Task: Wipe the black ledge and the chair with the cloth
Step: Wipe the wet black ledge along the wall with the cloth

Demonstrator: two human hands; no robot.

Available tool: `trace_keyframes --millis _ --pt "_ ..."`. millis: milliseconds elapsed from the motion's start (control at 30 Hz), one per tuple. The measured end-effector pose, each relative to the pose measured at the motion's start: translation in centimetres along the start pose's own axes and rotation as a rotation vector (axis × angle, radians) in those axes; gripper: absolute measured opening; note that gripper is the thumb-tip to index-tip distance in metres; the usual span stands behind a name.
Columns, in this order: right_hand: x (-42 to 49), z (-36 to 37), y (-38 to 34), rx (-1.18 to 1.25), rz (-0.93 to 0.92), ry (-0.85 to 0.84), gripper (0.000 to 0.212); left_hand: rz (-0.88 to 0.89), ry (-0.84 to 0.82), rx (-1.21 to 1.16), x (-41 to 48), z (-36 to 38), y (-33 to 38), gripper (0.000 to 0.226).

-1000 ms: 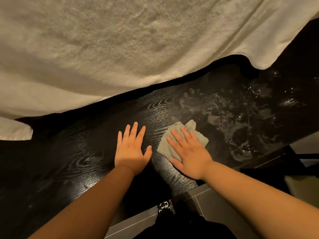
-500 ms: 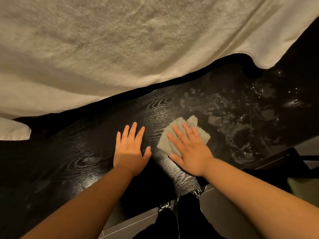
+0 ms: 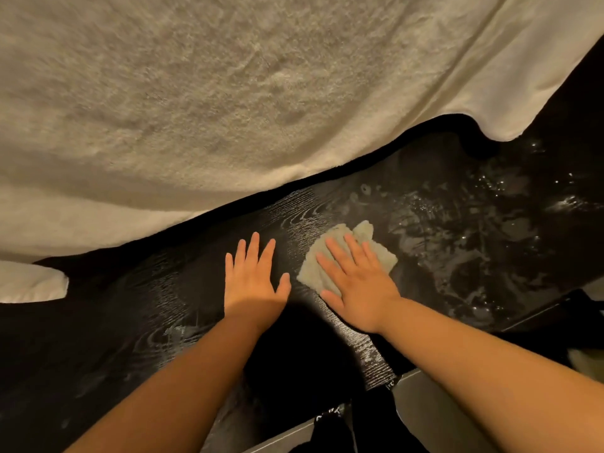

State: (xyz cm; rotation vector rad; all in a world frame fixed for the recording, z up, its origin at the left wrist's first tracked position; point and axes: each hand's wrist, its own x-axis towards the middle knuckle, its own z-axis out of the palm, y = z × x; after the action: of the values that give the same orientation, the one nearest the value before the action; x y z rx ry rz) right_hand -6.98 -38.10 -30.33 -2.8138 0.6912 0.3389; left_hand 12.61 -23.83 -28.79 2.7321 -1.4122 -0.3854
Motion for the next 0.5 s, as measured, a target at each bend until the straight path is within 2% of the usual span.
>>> trace_keyframes --millis 67,167,233,300,400,500 --pt "-1.2 0.6 -0.3 -0.001 -0.094 0.001 0.075 -0.065 0.041 -0.041 1.6 -0.2 0.3 0.076" --pt "0.5 0.0 1.3 -0.017 -0.141 -0.006 0.076 -0.117 0.036 -0.025 2.6 0.3 0.4 0.077" --pt "3.2 -1.0 3.0 -0.031 -0.064 0.011 0.077 -0.133 0.036 -0.02 2.6 0.5 0.5 0.076" --pt "6.1 -2.3 4.6 -0.036 0.094 -0.003 0.08 -0.134 0.036 -0.015 2.7 0.7 0.5 0.076" --pt "7.5 -2.8 3.7 0.026 0.255 -0.025 0.08 -0.114 0.063 -0.002 2.6 0.9 0.3 0.076" --pt "3.8 -1.3 0.1 0.032 0.137 0.044 0.077 -0.111 0.075 0.0 2.6 0.9 0.2 0.077"
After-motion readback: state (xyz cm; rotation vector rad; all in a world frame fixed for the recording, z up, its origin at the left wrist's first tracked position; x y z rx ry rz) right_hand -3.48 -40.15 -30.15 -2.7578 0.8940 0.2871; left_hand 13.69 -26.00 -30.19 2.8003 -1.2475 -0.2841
